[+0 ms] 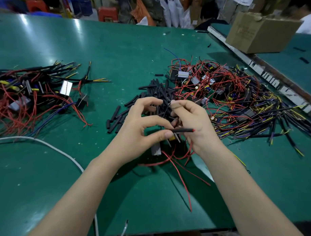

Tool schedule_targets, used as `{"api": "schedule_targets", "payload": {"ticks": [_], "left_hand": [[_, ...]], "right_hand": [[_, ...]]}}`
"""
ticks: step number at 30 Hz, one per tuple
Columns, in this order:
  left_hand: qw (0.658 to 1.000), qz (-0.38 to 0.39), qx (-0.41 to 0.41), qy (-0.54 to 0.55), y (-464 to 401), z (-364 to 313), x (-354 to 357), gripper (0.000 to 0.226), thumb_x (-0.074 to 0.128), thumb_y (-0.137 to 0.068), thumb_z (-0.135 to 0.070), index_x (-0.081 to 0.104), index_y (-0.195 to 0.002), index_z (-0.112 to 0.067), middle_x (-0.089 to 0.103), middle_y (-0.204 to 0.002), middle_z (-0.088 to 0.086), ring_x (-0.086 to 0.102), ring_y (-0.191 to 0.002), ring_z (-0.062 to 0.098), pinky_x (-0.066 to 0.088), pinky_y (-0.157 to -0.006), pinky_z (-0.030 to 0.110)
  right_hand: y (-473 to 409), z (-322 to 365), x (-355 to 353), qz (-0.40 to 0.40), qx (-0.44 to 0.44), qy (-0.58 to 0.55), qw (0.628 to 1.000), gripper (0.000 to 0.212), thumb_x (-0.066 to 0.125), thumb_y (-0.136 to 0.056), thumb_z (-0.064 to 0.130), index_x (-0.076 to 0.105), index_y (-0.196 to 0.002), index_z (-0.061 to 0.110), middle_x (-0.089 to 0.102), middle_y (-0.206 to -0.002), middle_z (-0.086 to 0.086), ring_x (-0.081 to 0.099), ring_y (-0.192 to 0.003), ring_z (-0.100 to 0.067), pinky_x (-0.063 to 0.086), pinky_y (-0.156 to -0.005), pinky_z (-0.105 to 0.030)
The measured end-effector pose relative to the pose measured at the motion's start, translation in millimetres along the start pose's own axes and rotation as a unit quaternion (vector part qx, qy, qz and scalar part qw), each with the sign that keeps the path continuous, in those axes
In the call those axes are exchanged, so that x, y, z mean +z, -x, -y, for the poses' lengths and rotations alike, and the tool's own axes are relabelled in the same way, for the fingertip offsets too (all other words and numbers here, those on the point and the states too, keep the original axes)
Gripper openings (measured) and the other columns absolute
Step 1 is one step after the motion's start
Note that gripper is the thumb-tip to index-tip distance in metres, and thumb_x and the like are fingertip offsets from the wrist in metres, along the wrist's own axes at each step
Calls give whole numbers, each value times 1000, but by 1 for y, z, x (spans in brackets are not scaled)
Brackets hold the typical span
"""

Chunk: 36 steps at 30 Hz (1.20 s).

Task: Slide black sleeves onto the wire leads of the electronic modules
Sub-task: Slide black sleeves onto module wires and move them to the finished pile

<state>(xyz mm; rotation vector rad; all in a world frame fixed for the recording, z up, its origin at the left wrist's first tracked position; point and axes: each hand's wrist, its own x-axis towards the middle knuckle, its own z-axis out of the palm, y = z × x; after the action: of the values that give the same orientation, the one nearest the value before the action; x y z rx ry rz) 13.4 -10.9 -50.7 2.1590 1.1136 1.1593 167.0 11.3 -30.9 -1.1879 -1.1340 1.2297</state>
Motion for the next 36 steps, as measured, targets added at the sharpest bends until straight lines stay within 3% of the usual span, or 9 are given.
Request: {"api": "schedule_targets", "payload": {"ticks": [5, 9, 15, 20, 22, 26, 30, 32, 36], "left_hand": [[995, 33, -97, 5, -1, 4, 2, 8, 59, -89, -32, 56, -86, -39, 46, -118, -4, 42, -119, 15, 32, -101, 27], [990, 55, -115, -60, 0, 11, 6, 8, 56, -92, -29, 63, -95, -25, 48, -114, -5, 42, -115, 16, 27, -101, 26], [991, 37, -105, -76, 1, 14, 1, 8, 59, -91, -26, 64, -95, -21, 49, -109, -6, 46, -111, 15, 31, -97, 24], [990, 21, -117, -79, 1, 15, -1, 6, 63, -88, -23, 62, -85, -18, 49, -109, -4, 48, -110, 18, 35, -100, 33], [991, 0, -102, -90, 1, 14, 1, 17, 61, -86, -30, 63, -87, -13, 50, -109, -2, 49, -108, 17, 37, -100, 33], [993, -61, -62, -82, 0, 11, 1, 17, 64, -89, -22, 66, -85, -6, 48, -108, 4, 47, -100, 7, 32, -92, 9], [992, -13, -54, -112, 0, 15, -1, 14, 66, -87, -19, 68, -84, -6, 50, -109, 7, 50, -104, 17, 36, -97, 23], [992, 2, -42, -116, 0, 15, -1, 12, 66, -87, -17, 68, -83, -6, 52, -107, 6, 52, -100, 19, 39, -94, 28], [995, 28, -61, -72, -1, 14, 1, 8, 67, -86, -22, 61, -86, -16, 60, -100, 1, 53, -93, 8, 36, -84, 10]], "right_hand": [[-4, 3, -1, -2, 112, -146, 983, 14, 55, -95, 8, 60, -84, 13, 55, -59, 1, 52, -41, -4, 41, -37, -14], [-5, -3, -2, 13, 64, -89, 994, 16, 49, -98, 5, 57, -95, 19, 55, -78, -4, 58, -63, -12, 45, -43, -16], [-5, 5, -9, 84, 65, -145, 984, 37, 35, -90, -10, 69, -90, 5, 66, -75, -6, 61, -66, -16, 53, -55, -21], [-1, 2, -7, 166, 4, -74, 983, 19, 55, -92, 0, 71, -90, 10, 70, -82, -1, 65, -86, -15, 54, -70, -21], [1, 0, -6, 158, -25, -44, 986, 9, 61, -89, 12, 70, -91, 11, 71, -81, 0, 67, -83, -12, 55, -70, -22], [3, -3, -1, 130, -58, -18, 990, 6, 66, -81, 22, 70, -85, 19, 71, -78, 5, 64, -74, -3, 51, -63, -16], [2, -4, -2, 43, -158, 112, 980, 15, 70, -84, 22, 67, -74, 33, 58, -100, -1, 55, -96, -5, 41, -86, -13], [2, -2, -3, 29, -172, 130, 976, 17, 71, -83, 21, 66, -72, 33, 53, -104, 0, 52, -105, -6, 35, -89, -7], [4, -2, 0, 35, -171, 109, 979, 14, 71, -79, 27, 64, -67, 31, 54, -96, 7, 53, -98, -3, 40, -86, -13]]}}
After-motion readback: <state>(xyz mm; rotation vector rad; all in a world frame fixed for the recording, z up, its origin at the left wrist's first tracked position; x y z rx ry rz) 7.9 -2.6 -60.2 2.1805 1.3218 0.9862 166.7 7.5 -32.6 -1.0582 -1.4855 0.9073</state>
